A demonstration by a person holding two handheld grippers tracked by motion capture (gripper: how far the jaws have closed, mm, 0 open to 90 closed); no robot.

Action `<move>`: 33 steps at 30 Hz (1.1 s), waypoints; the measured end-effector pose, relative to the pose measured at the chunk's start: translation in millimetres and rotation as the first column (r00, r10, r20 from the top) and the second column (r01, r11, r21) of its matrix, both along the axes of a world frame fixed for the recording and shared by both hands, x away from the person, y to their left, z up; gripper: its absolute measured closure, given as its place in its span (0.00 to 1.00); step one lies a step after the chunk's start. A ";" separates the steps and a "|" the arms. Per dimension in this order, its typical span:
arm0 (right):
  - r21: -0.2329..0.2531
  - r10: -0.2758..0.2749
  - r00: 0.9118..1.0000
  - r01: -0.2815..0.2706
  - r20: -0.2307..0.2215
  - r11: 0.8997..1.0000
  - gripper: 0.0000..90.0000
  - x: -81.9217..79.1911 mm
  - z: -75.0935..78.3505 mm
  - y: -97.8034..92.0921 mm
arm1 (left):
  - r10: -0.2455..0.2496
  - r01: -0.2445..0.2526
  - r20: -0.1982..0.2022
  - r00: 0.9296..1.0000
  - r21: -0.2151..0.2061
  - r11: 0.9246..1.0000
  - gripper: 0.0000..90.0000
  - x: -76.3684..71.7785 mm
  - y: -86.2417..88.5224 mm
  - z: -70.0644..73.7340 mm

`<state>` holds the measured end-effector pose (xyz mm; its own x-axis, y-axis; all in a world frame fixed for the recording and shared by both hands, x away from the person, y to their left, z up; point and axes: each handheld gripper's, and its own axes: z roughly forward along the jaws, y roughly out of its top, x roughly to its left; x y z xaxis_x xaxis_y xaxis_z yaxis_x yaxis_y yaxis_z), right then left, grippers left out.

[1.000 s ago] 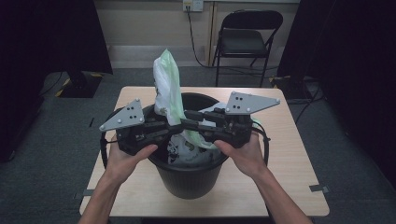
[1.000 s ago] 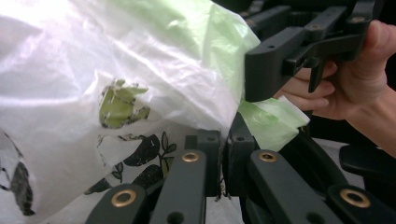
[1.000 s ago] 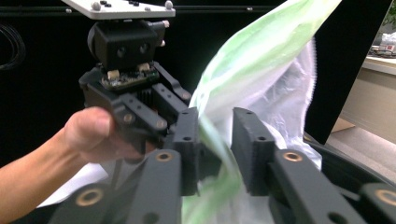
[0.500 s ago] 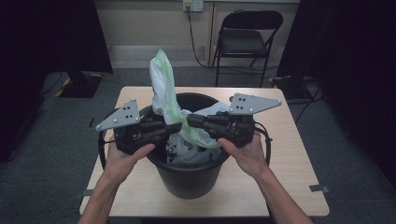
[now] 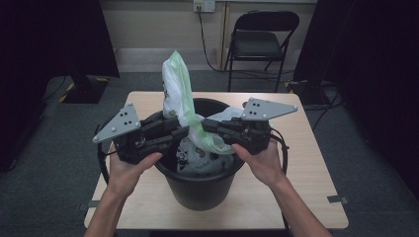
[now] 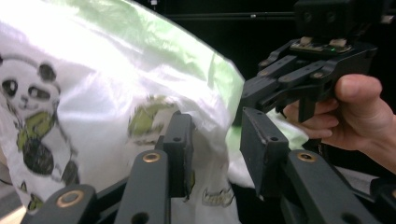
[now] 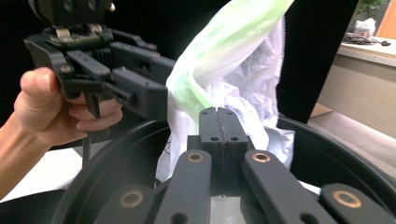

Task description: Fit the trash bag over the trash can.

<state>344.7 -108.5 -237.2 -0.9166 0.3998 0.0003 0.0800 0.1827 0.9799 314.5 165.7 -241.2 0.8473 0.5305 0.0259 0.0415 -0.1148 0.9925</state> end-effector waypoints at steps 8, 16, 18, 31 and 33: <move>0.007 0.067 0.998 -0.067 0.013 0.998 1.00 -6.1 0.3 4.2 | -0.035 0.037 -0.047 0.998 0.033 0.999 0.91 11.8 -10.0 -8.4; -0.023 0.001 1.000 -0.001 -0.004 1.000 1.00 15.1 2.9 -1.5 | -0.049 0.051 -0.069 0.996 0.024 0.998 0.98 5.3 -6.7 -17.8; -0.032 -0.025 1.000 0.024 -0.011 0.999 1.00 24.4 3.5 -2.1 | -0.059 0.061 -0.071 0.996 0.027 0.998 0.98 1.6 -7.3 -21.5; -0.093 -0.124 0.991 0.119 -0.058 0.989 1.00 86.8 2.0 -6.4 | -0.121 0.124 -0.046 0.992 0.068 0.990 0.98 -29.9 -15.8 -32.1; -0.099 -0.138 0.989 0.132 -0.060 0.986 1.00 94.0 1.5 -7.2 | -0.125 0.128 -0.046 0.991 0.072 0.989 0.98 -32.1 -14.5 -33.0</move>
<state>438.7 -115.6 -235.7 -0.8533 0.5212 0.0156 0.1748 0.2577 0.9503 282.4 151.2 -274.2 0.9086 0.4169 0.0246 0.0631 -0.1954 0.9787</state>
